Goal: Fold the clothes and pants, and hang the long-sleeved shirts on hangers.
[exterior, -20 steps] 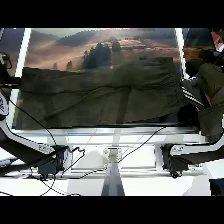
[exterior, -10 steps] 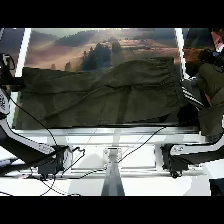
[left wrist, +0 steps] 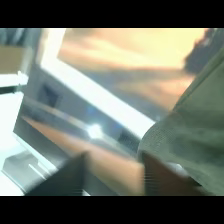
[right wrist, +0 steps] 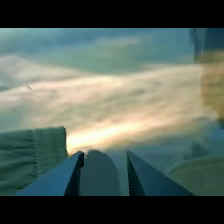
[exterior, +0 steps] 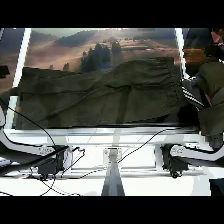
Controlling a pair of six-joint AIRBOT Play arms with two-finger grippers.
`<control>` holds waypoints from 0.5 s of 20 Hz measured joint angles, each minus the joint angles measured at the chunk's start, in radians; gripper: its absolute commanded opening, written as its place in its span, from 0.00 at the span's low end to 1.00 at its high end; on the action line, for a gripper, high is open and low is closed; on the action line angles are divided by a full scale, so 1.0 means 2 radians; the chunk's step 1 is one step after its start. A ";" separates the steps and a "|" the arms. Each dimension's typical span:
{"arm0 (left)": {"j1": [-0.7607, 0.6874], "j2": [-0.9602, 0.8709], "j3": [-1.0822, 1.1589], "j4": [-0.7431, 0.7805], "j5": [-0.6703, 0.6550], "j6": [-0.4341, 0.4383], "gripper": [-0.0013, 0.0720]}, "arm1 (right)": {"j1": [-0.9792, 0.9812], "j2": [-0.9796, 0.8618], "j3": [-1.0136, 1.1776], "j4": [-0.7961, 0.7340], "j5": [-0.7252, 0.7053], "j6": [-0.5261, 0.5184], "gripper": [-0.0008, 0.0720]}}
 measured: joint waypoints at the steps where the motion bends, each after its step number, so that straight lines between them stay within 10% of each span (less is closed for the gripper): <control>1: -0.001 0.015 0.000 -0.016 0.002 -0.001 0.04 | 0.000 0.015 0.000 -0.006 0.015 0.001 0.40; 2: -0.001 0.029 0.000 -0.038 0.003 -0.001 0.04 | 0.000 0.032 0.000 -0.017 0.034 0.006 0.03; 10: -0.035 0.081 -0.002 -0.250 -0.042 0.052 0.04 | -0.016 0.098 -0.014 -0.166 0.299 0.114 0.05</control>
